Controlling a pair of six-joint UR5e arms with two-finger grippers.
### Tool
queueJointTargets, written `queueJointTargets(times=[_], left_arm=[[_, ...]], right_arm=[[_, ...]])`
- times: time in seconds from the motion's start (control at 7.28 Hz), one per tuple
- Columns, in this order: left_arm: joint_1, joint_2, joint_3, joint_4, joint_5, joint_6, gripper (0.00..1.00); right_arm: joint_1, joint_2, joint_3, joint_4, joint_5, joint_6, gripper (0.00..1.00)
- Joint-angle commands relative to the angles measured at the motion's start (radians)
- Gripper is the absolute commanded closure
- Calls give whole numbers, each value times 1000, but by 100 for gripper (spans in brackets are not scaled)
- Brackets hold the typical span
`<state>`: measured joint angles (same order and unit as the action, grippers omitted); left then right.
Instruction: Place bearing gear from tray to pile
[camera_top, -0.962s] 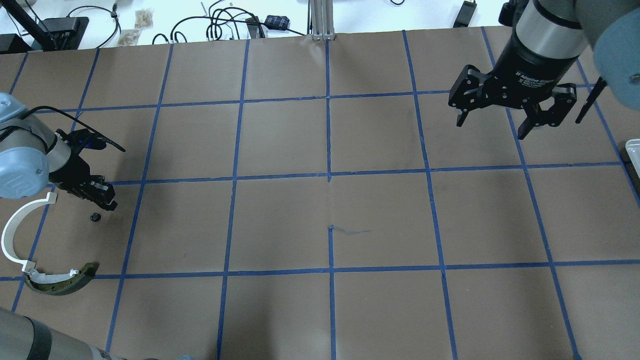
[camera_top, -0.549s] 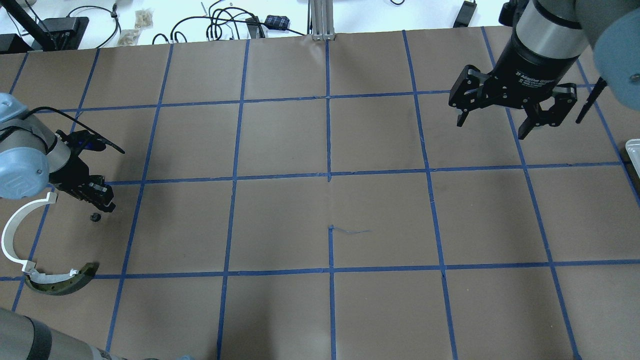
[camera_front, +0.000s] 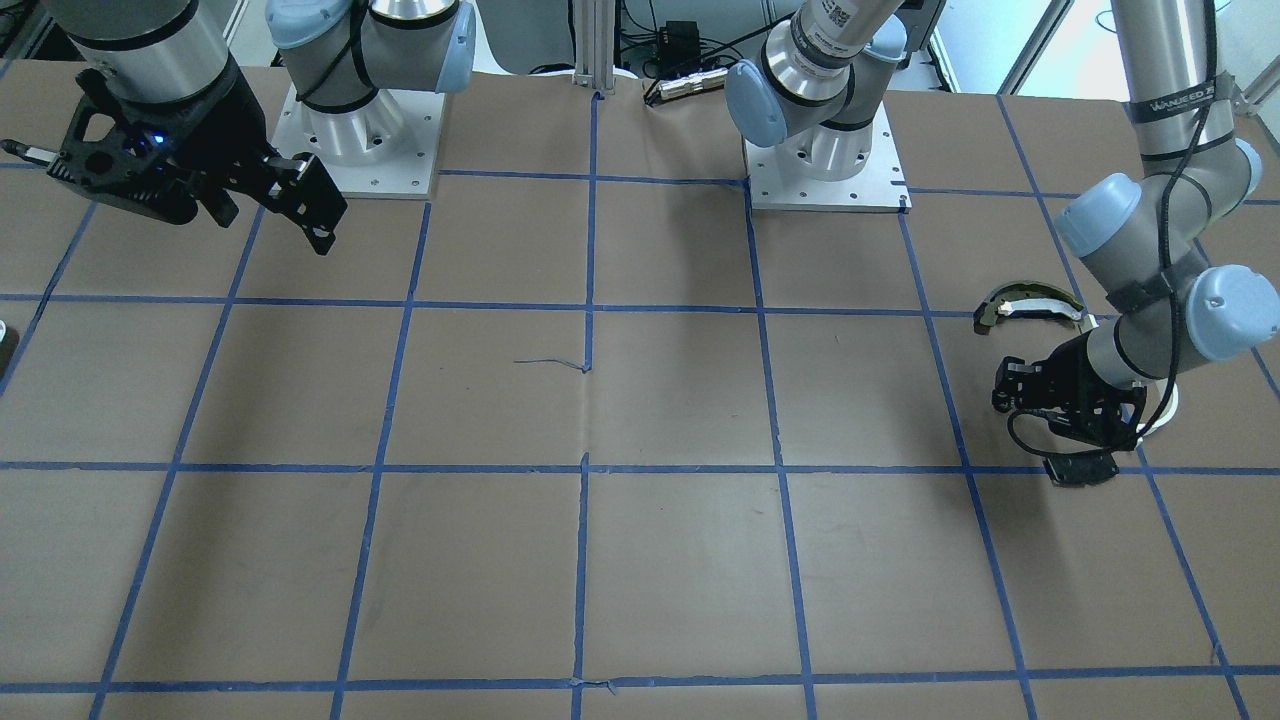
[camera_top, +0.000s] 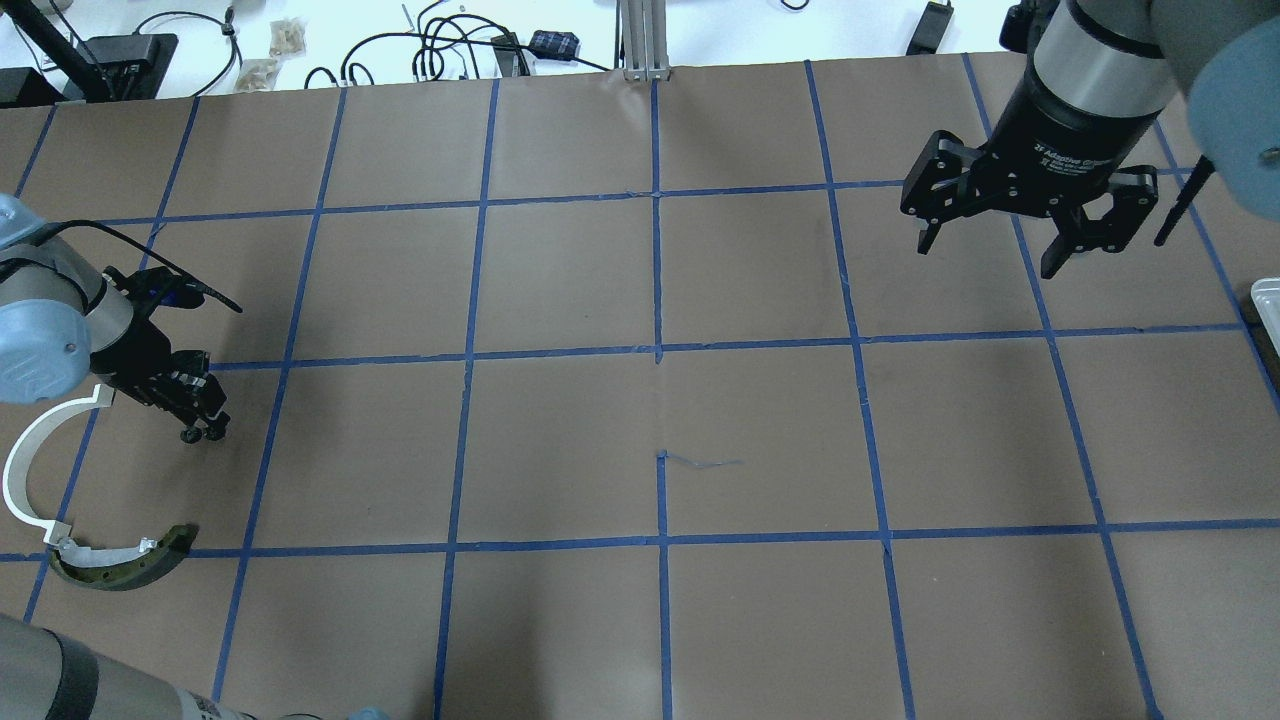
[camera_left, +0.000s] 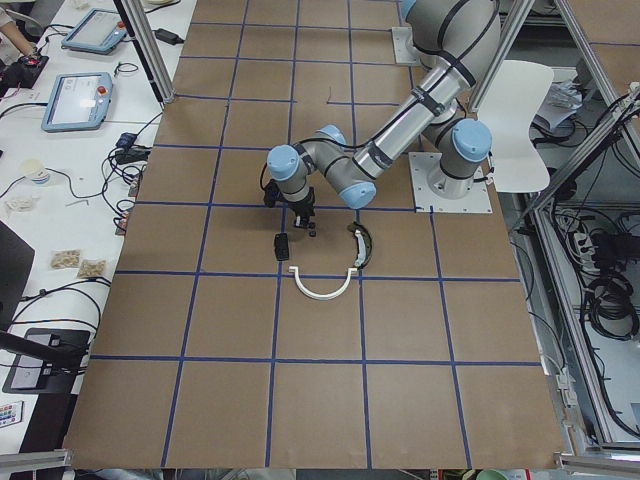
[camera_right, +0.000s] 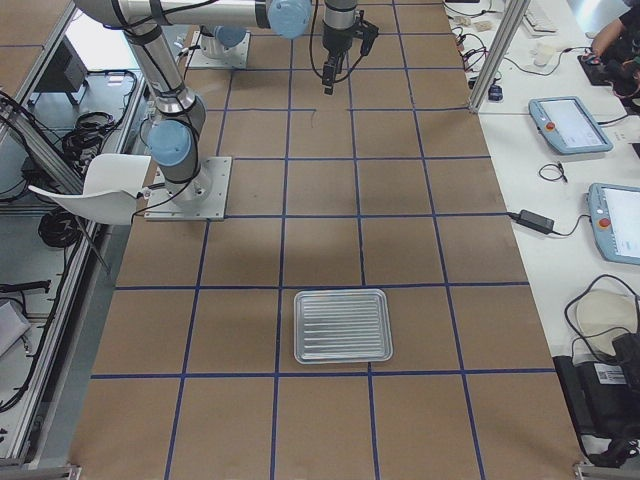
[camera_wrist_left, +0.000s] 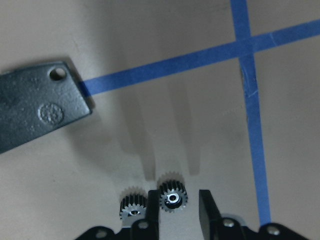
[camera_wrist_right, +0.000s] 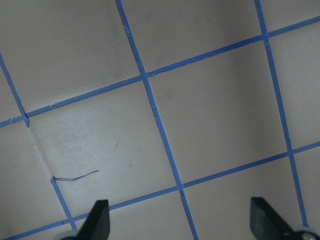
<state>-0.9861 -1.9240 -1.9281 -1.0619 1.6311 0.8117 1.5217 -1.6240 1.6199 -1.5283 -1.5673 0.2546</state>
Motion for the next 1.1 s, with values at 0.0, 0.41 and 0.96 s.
queueJointTargets(times=[0.0, 0.41, 0.96], left_arm=[[-22, 37, 14, -27, -7, -53, 21], [-341, 172, 211, -305, -27, -489, 15], [-612, 336, 416, -487, -106, -766, 0]], right_arm=[[0, -1, 0, 0, 0, 0, 0], [0, -1, 0, 0, 0, 0, 0], [-1, -1, 0, 0, -4, 0, 0]])
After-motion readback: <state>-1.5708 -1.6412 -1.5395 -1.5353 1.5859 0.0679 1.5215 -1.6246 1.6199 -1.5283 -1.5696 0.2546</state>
